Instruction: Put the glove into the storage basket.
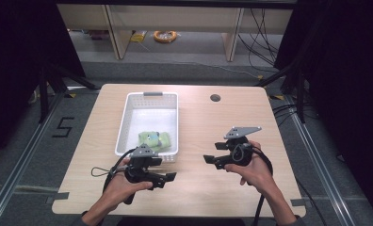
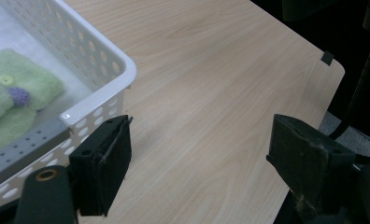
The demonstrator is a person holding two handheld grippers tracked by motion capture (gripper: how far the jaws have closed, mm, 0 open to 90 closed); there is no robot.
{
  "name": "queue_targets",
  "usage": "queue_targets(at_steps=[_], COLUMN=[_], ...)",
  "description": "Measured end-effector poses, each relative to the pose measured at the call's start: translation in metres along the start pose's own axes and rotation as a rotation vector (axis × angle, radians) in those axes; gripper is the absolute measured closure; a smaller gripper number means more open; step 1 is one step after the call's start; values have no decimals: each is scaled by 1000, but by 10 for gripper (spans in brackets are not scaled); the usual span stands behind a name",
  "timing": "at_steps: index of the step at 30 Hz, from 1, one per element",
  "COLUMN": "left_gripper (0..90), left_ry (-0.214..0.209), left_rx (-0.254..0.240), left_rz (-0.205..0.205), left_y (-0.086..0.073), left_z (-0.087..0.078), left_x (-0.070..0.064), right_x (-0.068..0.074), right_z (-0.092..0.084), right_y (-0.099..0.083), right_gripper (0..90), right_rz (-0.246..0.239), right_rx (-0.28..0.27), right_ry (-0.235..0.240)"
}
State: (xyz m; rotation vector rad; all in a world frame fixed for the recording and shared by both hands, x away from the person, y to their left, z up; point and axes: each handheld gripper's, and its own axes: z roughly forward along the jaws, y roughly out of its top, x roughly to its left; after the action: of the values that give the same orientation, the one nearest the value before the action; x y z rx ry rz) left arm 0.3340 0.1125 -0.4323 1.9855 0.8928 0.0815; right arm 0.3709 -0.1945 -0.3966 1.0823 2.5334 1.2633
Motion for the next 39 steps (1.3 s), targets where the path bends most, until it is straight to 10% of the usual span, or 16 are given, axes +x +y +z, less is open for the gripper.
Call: queue_targets(at_steps=[21, 39], left_gripper=[205, 198], left_ry=[-53, -25], left_rx=[37, 68], left_rz=[6, 42], left_y=[-31, -64], left_z=[15, 21], left_x=[-15, -18], right_x=[-3, 8], right_z=[-11, -1], right_y=[-54, -88], right_gripper=[300, 284], right_rz=[47, -23], right_rx=[-32, -17], right_ry=[6, 7])
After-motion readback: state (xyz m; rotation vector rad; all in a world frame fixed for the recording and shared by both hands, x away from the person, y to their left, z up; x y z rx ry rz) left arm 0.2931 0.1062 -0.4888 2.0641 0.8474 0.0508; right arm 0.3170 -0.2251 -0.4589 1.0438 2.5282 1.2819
